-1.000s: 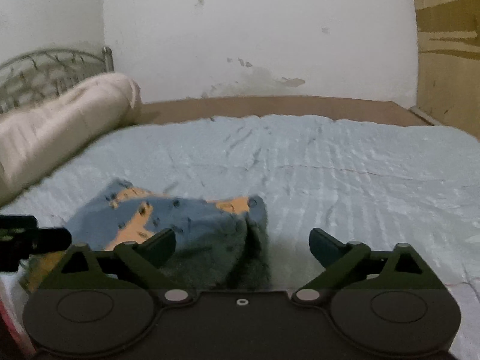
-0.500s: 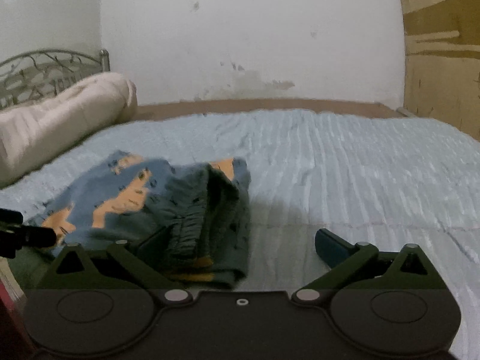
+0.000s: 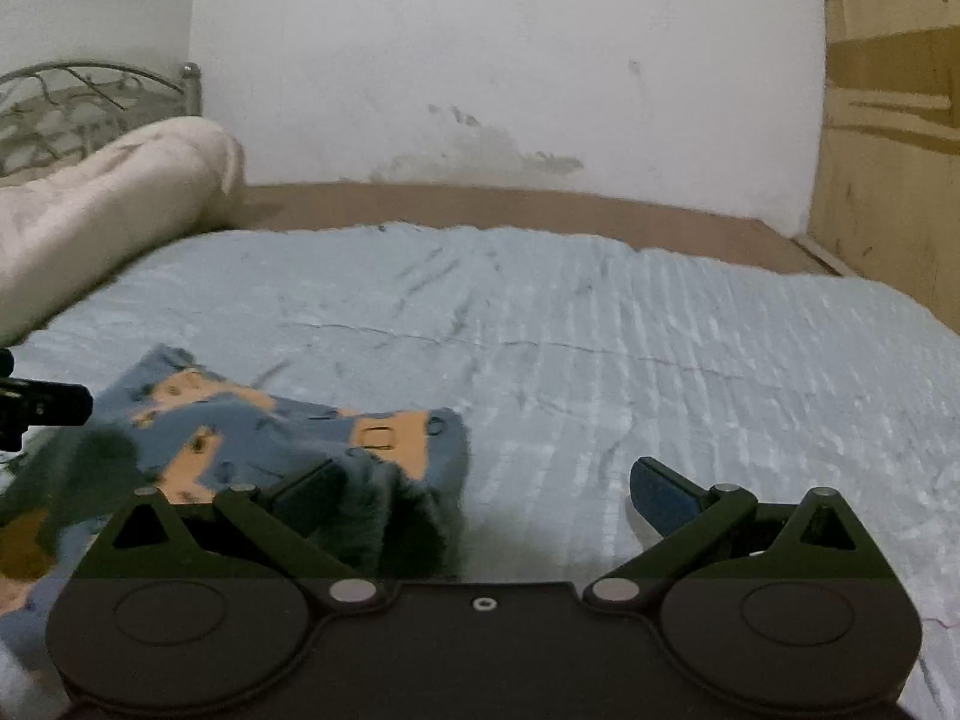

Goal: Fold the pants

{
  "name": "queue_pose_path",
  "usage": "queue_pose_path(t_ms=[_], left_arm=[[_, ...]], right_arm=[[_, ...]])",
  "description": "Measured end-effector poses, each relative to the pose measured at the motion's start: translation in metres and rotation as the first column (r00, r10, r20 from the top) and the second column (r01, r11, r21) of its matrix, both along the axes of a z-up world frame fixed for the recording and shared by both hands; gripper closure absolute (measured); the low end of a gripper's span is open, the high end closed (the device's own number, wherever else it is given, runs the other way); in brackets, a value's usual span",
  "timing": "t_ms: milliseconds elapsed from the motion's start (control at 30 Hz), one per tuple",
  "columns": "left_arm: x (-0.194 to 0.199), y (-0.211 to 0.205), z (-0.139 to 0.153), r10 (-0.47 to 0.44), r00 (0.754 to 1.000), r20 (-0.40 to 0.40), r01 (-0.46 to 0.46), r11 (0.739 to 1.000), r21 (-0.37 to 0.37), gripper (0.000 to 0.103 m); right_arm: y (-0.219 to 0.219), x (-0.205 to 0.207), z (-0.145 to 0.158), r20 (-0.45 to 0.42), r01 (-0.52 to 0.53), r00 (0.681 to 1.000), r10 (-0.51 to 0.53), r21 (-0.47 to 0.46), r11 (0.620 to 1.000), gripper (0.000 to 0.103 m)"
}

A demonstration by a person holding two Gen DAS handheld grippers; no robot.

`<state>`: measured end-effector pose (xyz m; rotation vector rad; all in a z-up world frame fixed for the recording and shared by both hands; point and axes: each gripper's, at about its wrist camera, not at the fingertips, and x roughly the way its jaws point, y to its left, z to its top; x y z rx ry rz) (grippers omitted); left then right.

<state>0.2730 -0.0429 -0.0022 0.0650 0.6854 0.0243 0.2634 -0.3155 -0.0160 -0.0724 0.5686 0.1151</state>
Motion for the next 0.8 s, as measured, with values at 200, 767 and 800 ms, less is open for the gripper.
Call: queue_pose_path(t_ms=[200, 767, 800], left_arm=[[0.019, 0.004, -0.027, 0.013, 0.998, -0.069, -0.016, 0.999, -0.037, 0.000], [-0.020, 0.013, -0.012, 0.031, 0.999, -0.037, -0.033, 0.997, -0.066, 0.001], [-0.026, 0.014, -0.012, 0.030, 0.999, -0.039, -0.032, 0.997, -0.074, 0.001]], right_arm=[[-0.016, 0.013, -0.019, -0.054, 0.063, 0.997, -0.060, 0.056, 0.996, 0.001], [-0.011, -0.040, -0.002, 0.074, -0.001, 0.997, -0.012, 0.172, 0.985, 0.001], [-0.009, -0.045, -0.004, 0.065, -0.003, 0.998, -0.008, 0.162, 0.987, 0.001]])
